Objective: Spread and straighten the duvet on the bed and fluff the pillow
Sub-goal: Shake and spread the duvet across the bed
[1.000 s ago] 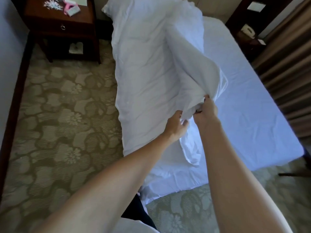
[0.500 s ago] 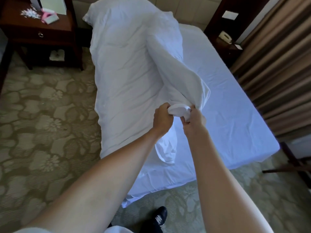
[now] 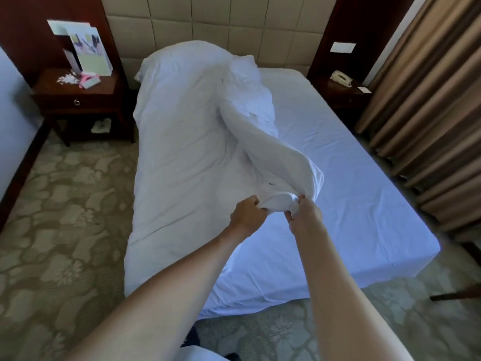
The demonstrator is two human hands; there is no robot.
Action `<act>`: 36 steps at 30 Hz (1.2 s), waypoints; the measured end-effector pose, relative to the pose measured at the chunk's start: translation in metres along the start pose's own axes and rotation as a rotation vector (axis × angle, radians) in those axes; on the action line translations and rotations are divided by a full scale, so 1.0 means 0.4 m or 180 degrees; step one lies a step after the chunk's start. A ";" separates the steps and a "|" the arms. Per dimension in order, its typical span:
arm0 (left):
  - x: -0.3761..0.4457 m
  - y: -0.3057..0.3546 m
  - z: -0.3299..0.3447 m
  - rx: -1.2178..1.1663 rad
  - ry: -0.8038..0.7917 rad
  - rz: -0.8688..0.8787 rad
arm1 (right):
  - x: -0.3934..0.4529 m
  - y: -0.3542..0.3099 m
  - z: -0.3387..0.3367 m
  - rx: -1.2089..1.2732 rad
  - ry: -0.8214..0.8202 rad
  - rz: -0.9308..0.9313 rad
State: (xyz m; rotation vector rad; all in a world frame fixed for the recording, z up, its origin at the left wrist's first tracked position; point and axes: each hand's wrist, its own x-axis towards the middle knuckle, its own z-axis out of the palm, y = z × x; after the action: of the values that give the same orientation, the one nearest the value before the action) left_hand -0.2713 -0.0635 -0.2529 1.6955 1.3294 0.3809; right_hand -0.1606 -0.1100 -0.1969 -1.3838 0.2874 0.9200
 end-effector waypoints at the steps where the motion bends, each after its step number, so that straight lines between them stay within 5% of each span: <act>1: 0.005 0.007 0.027 0.0309 0.0045 -0.0052 | 0.023 -0.028 -0.011 0.0101 -0.0020 0.0009; 4: 0.033 0.022 0.096 0.1122 -0.0007 -0.0040 | 0.095 -0.105 -0.038 0.0213 -0.0128 0.0073; 11: 0.171 0.131 0.212 0.0409 0.0257 -0.0089 | 0.347 -0.170 -0.129 0.0179 -0.0354 0.0092; 18: 0.307 0.195 0.395 0.0832 -0.1107 -0.0732 | 0.529 -0.358 -0.132 -0.0145 -0.0265 0.0525; 23: 0.375 0.241 0.391 0.0842 -0.1231 -0.0890 | 0.589 -0.430 -0.083 -0.0570 -0.0655 0.0635; 28: 0.340 0.215 0.358 0.0930 -0.0889 -0.1247 | 0.586 -0.356 -0.065 -0.0725 -0.1156 0.0503; 36: 0.180 0.199 0.419 0.1297 0.0100 -0.1593 | 0.530 -0.302 -0.200 -0.0653 -0.0977 0.1002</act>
State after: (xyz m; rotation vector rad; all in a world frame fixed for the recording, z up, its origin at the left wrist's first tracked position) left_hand -0.0781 -0.0772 -0.2988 1.5968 1.8841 -0.1667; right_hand 0.0849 -0.0915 -0.2699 -1.3809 0.1820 1.4390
